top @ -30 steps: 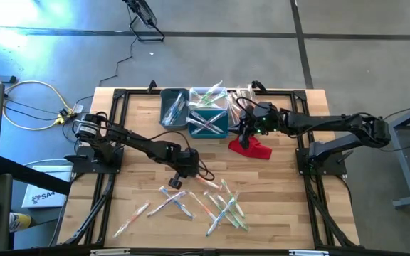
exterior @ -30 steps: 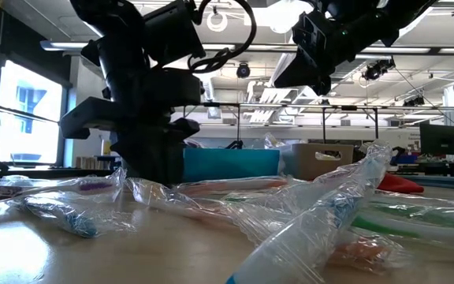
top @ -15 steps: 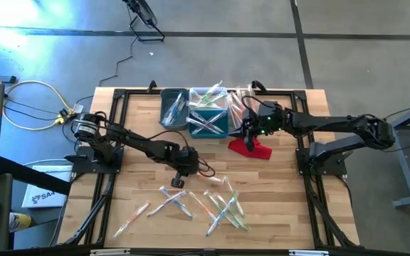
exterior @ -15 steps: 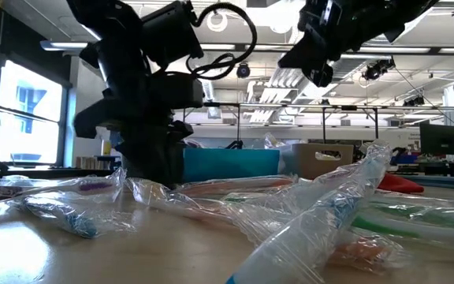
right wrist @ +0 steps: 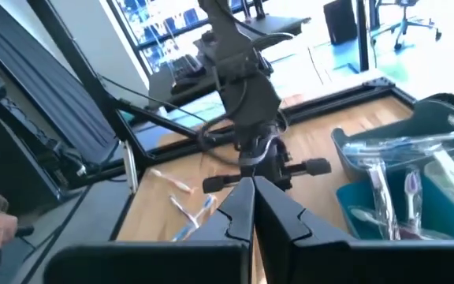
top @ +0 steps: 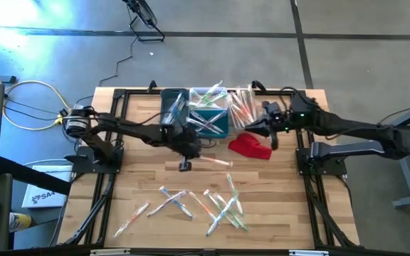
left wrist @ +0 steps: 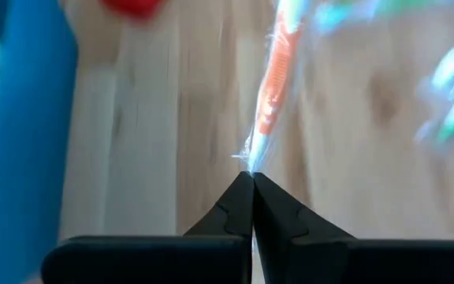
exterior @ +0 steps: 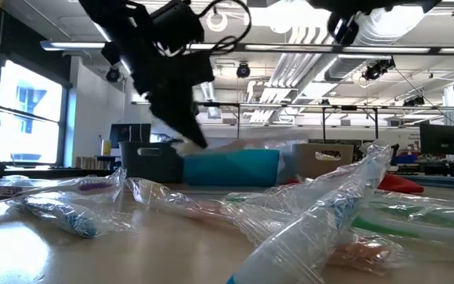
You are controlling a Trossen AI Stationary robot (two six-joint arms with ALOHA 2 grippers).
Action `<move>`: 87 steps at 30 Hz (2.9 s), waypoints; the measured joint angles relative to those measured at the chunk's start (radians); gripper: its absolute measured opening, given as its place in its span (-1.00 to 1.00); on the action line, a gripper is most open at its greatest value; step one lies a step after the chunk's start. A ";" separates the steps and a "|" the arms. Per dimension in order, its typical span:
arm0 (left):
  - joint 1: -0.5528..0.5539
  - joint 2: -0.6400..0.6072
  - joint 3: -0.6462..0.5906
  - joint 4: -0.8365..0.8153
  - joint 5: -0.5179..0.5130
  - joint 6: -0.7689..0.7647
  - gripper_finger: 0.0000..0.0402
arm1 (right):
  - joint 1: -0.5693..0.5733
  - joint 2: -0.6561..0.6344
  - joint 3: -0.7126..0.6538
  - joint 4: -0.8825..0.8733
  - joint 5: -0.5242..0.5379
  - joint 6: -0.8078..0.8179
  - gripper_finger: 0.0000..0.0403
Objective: Pick & Place Toothbrushes
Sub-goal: Put the top right orange toothbrush into the white bin
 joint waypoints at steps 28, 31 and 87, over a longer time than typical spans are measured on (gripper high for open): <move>0.119 -0.037 0.002 0.716 0.185 -0.330 -1.00 | 0.003 -0.154 0.000 -0.004 -0.065 0.001 -0.99; 0.119 -0.037 0.002 0.822 0.183 -0.378 -1.00 | 0.003 -0.145 0.000 0.024 -0.073 -0.007 -0.99; 0.118 -0.036 0.003 0.876 0.182 -0.484 -1.00 | 0.011 0.257 0.000 0.366 0.083 0.034 0.22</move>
